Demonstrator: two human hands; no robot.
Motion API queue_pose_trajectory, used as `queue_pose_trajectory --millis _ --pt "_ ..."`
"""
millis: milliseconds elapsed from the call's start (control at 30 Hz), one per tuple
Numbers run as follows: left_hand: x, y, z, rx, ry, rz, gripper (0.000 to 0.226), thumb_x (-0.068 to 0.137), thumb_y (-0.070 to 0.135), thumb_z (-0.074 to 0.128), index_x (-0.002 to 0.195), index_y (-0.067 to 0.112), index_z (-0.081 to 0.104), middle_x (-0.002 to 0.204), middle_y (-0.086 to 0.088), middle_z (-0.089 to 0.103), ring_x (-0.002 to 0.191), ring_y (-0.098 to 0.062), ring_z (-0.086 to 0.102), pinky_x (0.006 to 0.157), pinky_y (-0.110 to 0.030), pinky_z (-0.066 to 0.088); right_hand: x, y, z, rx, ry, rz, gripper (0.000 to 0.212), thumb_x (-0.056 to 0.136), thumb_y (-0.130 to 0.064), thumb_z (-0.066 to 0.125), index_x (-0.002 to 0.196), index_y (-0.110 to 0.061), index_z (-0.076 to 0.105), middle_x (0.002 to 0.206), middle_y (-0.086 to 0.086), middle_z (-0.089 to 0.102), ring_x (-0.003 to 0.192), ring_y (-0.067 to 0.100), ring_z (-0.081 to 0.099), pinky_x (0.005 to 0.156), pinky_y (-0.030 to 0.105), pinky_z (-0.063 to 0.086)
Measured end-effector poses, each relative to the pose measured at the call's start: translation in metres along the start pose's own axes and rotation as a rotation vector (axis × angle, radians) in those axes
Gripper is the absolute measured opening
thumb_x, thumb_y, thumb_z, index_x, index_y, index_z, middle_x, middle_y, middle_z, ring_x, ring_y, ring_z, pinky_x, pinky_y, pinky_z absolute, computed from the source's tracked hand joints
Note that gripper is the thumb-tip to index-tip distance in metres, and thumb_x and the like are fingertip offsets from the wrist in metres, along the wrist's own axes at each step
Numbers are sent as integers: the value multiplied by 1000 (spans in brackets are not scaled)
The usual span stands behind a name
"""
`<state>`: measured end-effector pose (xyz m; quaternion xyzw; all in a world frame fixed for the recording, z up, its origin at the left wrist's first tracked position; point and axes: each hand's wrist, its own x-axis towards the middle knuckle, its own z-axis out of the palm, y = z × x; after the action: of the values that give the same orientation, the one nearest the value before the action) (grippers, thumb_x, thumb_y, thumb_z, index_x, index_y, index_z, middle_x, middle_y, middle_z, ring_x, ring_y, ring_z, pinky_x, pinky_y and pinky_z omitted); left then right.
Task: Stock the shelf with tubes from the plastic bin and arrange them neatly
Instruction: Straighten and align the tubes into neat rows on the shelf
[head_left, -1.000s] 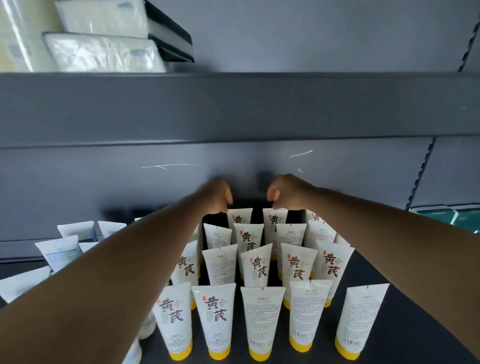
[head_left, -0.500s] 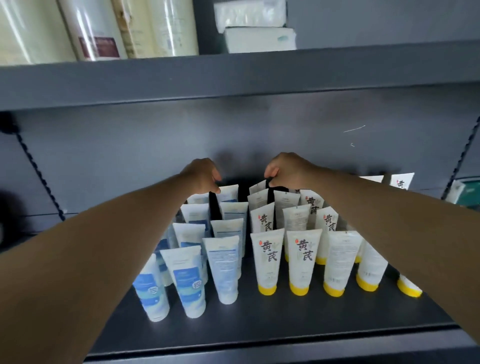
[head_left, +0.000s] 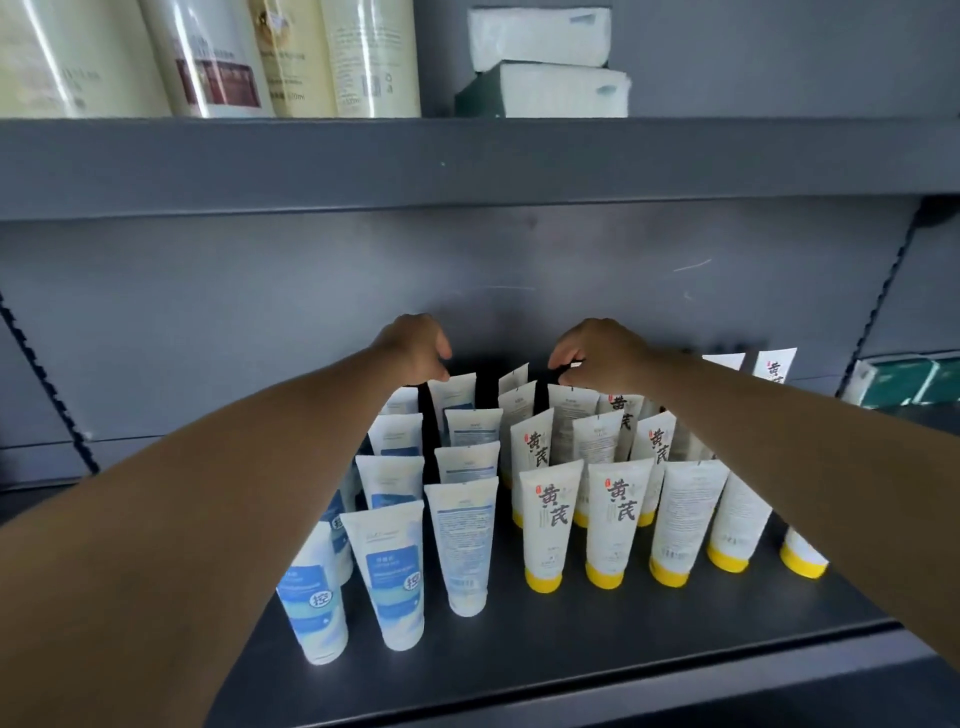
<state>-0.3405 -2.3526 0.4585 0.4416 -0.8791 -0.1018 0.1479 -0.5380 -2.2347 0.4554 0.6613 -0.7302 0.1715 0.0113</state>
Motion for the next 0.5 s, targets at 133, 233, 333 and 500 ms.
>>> queue_pose_trajectory --millis 133,233,333,500 --pt "0 -3 9 31 -46 6 39 79 12 73 117 8 65 118 -12 65 108 -28 61 98 -32 46 3 -3 -1 19 -10 46 25 83 -8 65 108 -9 71 111 8 69 104 23 62 87 23 45" --pt "3 -5 14 62 -58 -3 41 79 13 74 118 8 64 118 -12 65 108 -28 60 98 -33 46 8 -9 -2 21 -48 30 25 83 -6 65 107 -8 71 111 9 68 104 23 62 88 26 46" --pt "9 -3 15 73 -68 -7 43 78 13 74 120 8 62 119 -13 64 109 -29 60 98 -33 46 17 -13 -3 16 -70 22 24 84 -6 65 107 -8 71 111 8 68 104 24 62 85 24 47" --pt "22 1 17 86 -70 -6 36 79 14 73 113 8 67 116 -11 66 106 -28 62 96 -31 47 36 -13 5 56 -103 90 24 87 -19 65 108 -7 69 112 9 68 105 23 62 85 22 44"
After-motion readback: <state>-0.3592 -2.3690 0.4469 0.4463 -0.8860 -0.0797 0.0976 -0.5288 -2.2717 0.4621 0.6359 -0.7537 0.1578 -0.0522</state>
